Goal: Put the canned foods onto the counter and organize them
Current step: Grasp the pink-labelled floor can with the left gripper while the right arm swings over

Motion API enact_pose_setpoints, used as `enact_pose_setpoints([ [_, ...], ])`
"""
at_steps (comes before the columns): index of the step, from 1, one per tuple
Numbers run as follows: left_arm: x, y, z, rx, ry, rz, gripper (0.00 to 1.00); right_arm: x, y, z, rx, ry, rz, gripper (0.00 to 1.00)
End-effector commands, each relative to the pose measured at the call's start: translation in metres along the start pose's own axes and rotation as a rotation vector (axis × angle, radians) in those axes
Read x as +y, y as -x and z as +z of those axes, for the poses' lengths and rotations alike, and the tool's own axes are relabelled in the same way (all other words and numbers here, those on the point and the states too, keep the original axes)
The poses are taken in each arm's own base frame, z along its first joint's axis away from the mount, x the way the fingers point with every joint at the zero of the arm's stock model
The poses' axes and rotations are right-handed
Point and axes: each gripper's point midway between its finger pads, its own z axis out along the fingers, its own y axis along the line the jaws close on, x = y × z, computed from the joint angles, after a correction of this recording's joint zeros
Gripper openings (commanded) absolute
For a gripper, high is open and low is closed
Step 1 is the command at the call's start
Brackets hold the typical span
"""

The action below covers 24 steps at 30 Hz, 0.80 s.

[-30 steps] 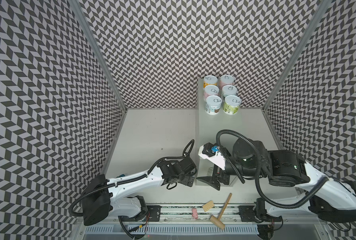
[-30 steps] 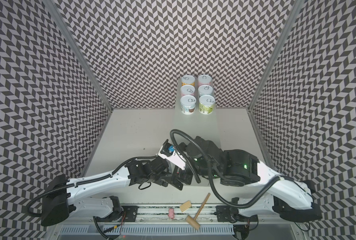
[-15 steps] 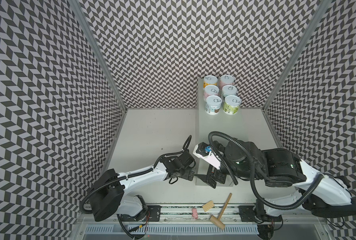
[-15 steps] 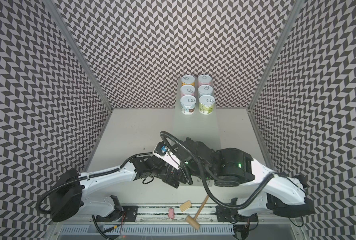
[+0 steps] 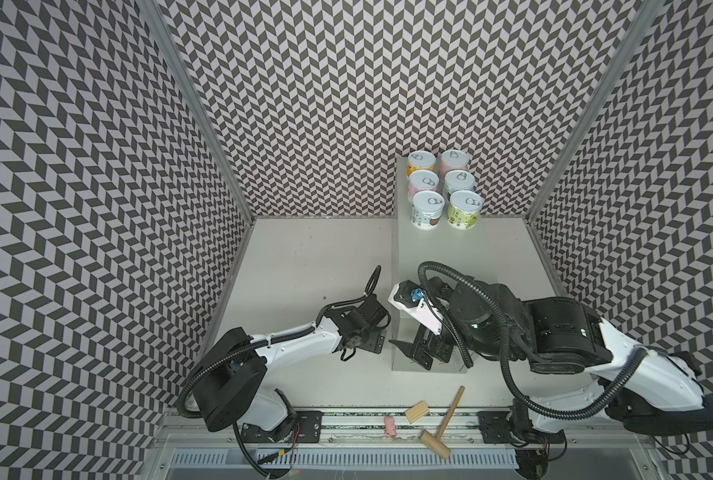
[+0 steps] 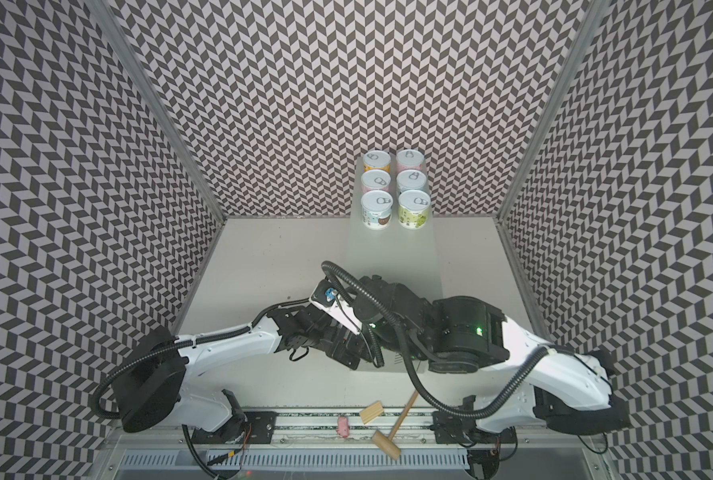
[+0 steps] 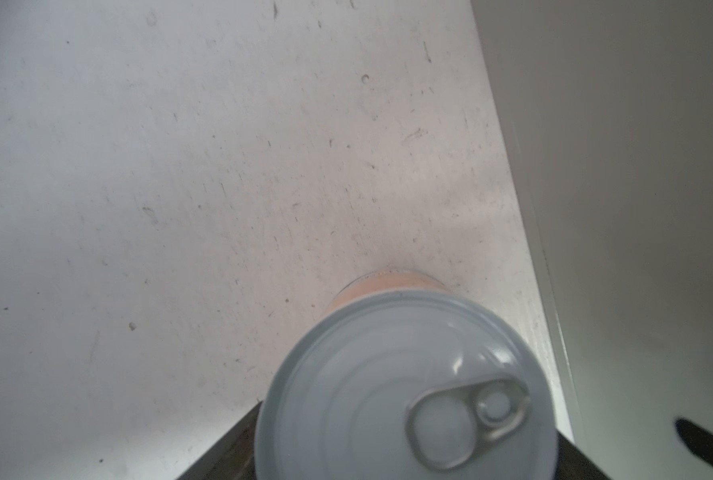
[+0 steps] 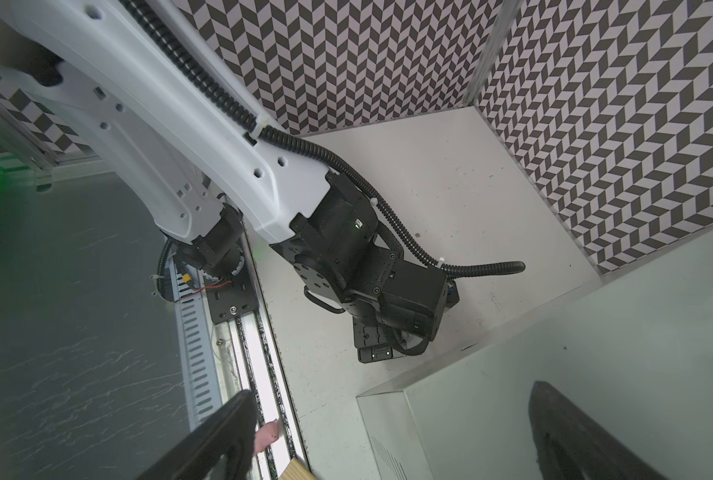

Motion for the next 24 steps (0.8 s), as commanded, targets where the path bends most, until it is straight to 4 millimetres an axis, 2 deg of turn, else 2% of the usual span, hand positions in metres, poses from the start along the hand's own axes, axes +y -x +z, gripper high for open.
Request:
enact_pose_setpoints([
  [1,0.004,0.019,-0.004,-0.064,0.028,-0.025,0.87,-0.010,0.014,-0.010,-0.083,-0.044,0.029,0.99],
  [9,0.006,0.024,0.002,-0.082,0.039,-0.021,0.88,-0.014,0.013,-0.017,-0.115,-0.055,0.060,0.99],
  [12,0.007,0.029,-0.002,-0.104,0.043,-0.027,0.87,-0.015,0.011,-0.019,-0.119,-0.056,0.072,0.99],
  [20,0.006,0.039,-0.010,-0.137,0.034,-0.033,0.76,-0.018,0.010,-0.024,-0.134,-0.063,0.093,0.99],
  [24,0.011,0.047,-0.022,-0.156,0.039,-0.039,0.67,-0.019,0.009,-0.025,-0.136,-0.066,0.097,0.99],
])
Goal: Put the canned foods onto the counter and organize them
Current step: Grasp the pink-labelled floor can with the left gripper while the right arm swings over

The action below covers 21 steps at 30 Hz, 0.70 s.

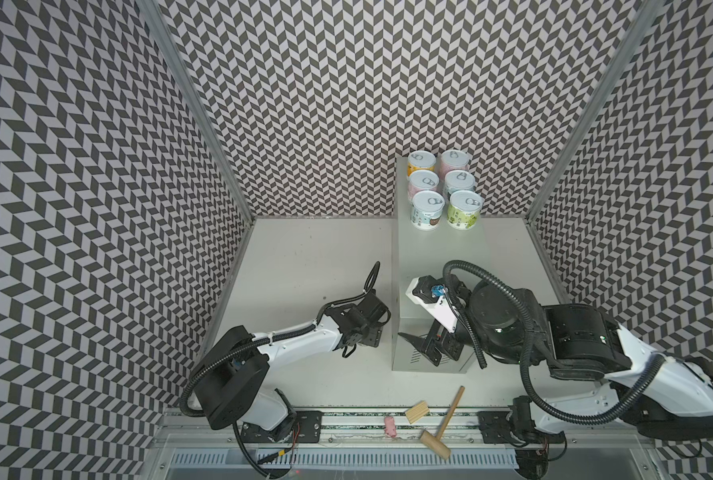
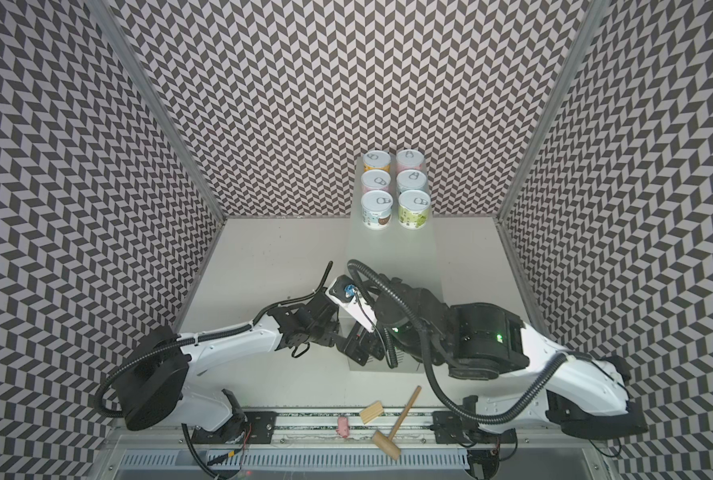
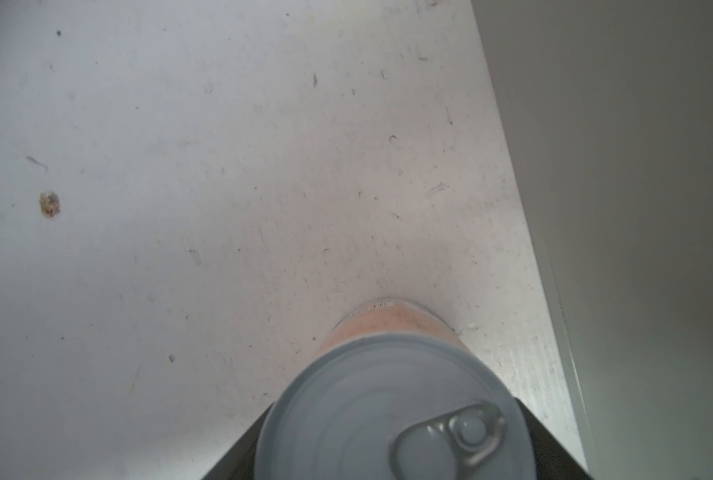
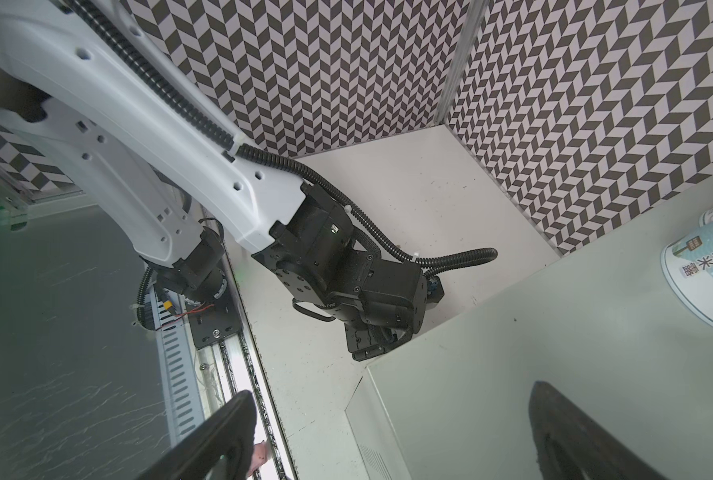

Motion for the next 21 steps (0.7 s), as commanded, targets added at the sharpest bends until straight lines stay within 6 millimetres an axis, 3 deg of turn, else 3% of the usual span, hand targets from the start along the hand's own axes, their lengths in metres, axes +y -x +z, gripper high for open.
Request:
enact_pose_setpoints([
  [1,0.005,0.036,-0.026,-0.109,0.001,-0.038,0.65,-0.003,0.012,-0.007,-0.061,-0.010,0.035,0.99],
  [8,0.035,0.070,-0.074,-0.200,0.014,-0.050,0.58,-0.014,0.014,-0.005,-0.061,-0.080,0.055,0.99],
  [12,0.044,0.099,-0.118,-0.295,0.003,0.006,0.58,-0.051,0.005,-0.009,-0.046,-0.260,0.139,0.99],
  [16,0.035,0.123,-0.168,-0.396,-0.077,0.081,0.59,-0.102,-0.010,-0.012,-0.029,-0.354,0.251,0.99],
  [21,0.038,0.145,-0.223,-0.488,-0.093,0.108,0.59,-0.126,-0.012,-0.028,-0.089,-0.387,0.296,0.99],
])
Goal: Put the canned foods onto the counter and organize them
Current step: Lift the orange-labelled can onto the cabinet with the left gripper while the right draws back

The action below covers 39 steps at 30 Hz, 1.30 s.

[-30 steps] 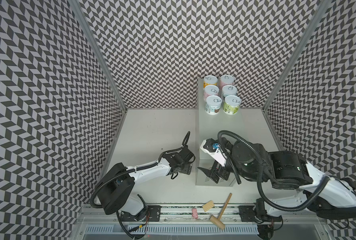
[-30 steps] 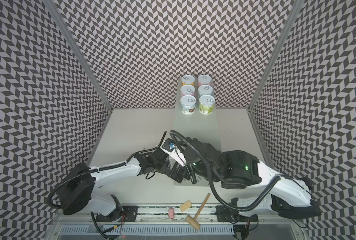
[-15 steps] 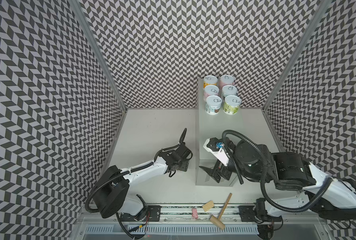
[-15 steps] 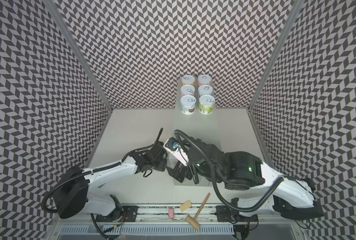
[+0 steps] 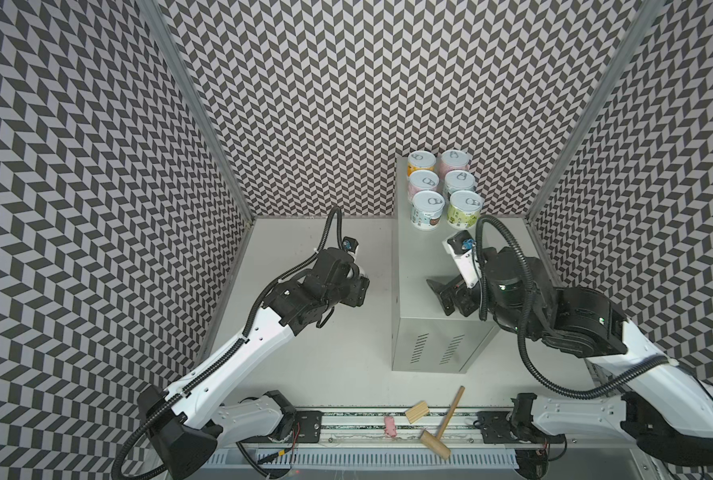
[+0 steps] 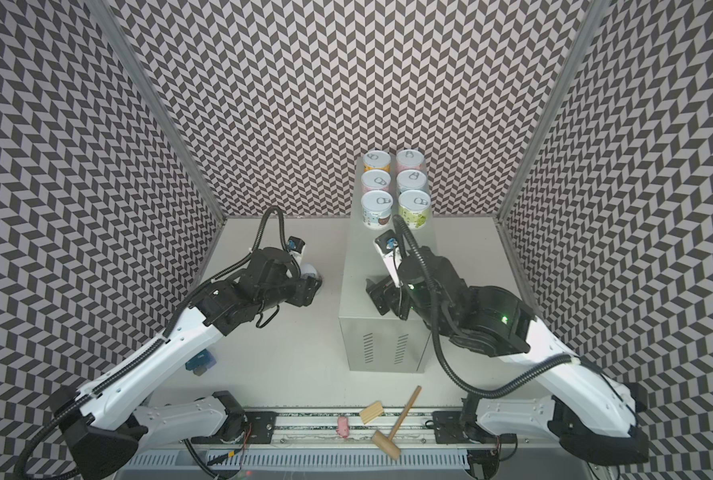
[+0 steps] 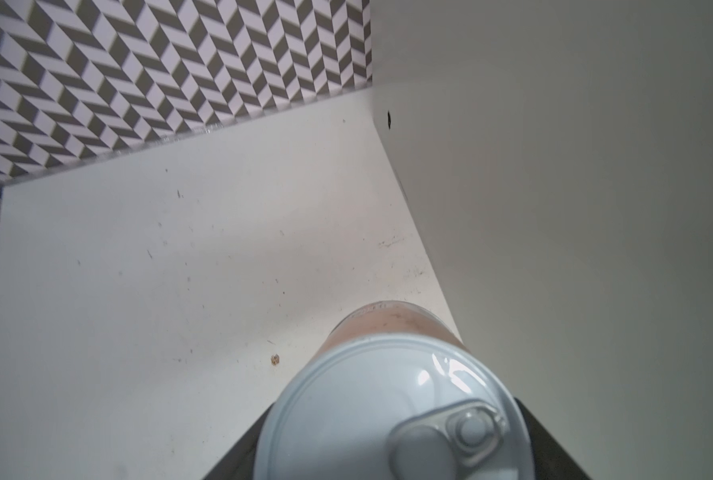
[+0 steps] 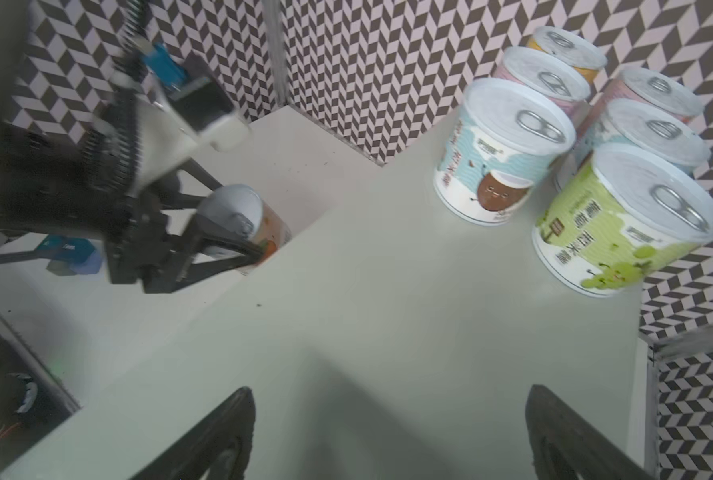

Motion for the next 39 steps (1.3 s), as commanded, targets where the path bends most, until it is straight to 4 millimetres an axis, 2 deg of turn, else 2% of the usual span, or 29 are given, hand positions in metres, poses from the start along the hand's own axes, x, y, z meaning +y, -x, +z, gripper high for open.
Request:
enact_pose_setpoints([
  [1,0.000,0.035,-0.038,-0.102,-0.029,0.049,0.59,-0.010,0.021,-0.016,-0.108,0.026,0.073,0.99],
  [7,-0.021,0.074,-0.088,-0.213,-0.180,0.082,0.60,-0.042,0.005,-0.012,-0.087,-0.072,0.118,0.99],
  [12,-0.035,0.088,-0.115,-0.243,-0.276,0.120,0.59,-0.058,-0.003,-0.017,-0.102,-0.094,0.148,0.99],
  [19,-0.060,0.100,-0.149,-0.287,-0.438,0.159,0.59,-0.067,-0.019,-0.021,-0.091,-0.115,0.158,0.99],
  [23,-0.073,0.102,-0.159,-0.285,-0.495,0.180,0.59,-0.059,-0.022,-0.030,-0.116,-0.053,0.147,0.99],
  [29,-0.093,0.098,-0.154,-0.227,-0.508,0.216,0.59,-0.050,-0.027,-0.043,-0.146,0.014,0.108,0.99],
  [39,-0.115,0.098,-0.123,-0.153,-0.474,0.259,0.59,-0.039,-0.025,-0.058,-0.198,0.100,0.079,0.99],
])
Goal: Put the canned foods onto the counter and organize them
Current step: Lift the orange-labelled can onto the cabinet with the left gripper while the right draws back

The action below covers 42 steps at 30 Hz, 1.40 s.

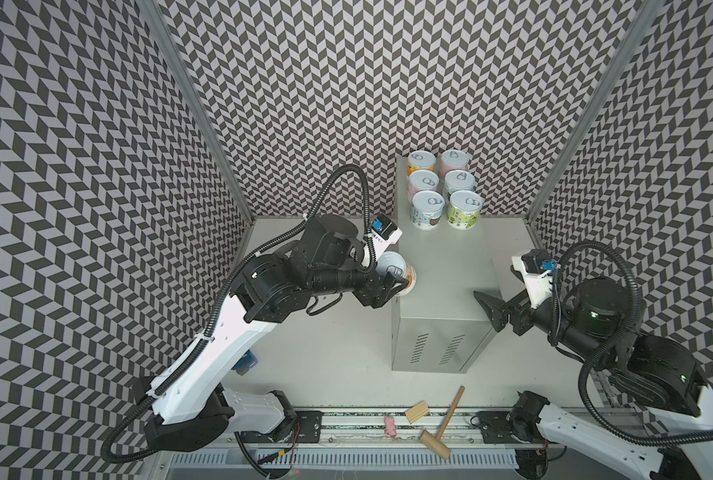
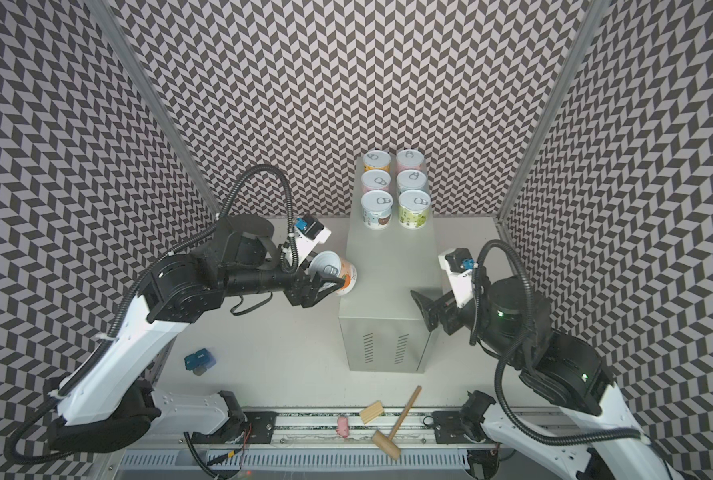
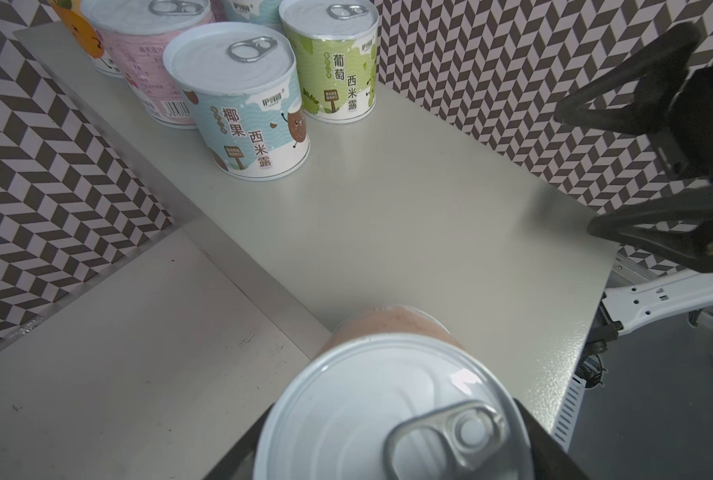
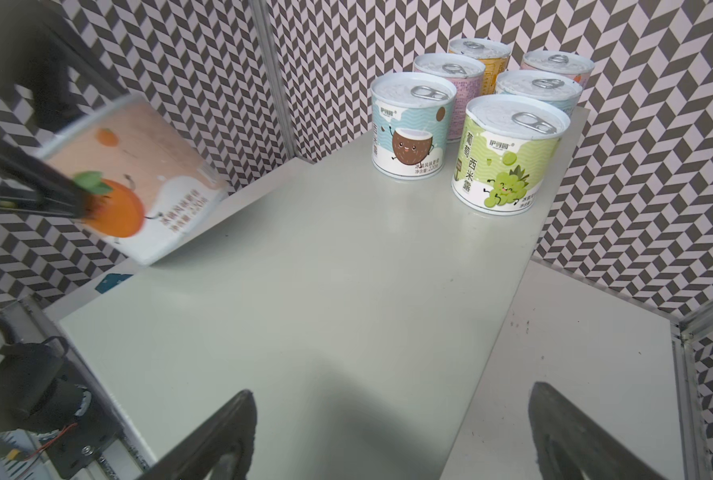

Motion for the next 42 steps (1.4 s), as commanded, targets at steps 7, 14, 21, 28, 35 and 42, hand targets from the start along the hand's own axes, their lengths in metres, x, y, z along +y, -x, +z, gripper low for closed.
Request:
enact_pose_setpoints([
  [7,-0.008,0.028,0.012,-0.040,0.008,0.052,0.61,0.012,0.013,0.000,-0.067,0.070,-0.016,0.99],
  [14,-0.014,0.028,0.044,0.011,0.011,0.082,0.65,0.010,0.014,-0.004,-0.085,0.060,-0.009,0.99],
  [21,-0.014,0.036,0.065,0.004,0.006,0.096,0.69,0.005,0.012,-0.001,-0.082,0.032,0.002,0.99],
  [28,-0.017,0.045,0.088,-0.010,-0.009,0.103,0.69,-0.005,0.020,-0.007,-0.129,-0.020,0.050,0.99],
  [35,-0.012,0.060,0.091,-0.054,0.019,0.102,0.79,-0.009,0.024,-0.009,-0.151,-0.042,0.055,0.99],
  [42,-0.017,0.077,0.041,-0.209,0.007,0.118,1.00,-0.009,0.029,-0.003,-0.155,-0.048,0.058,0.99],
])
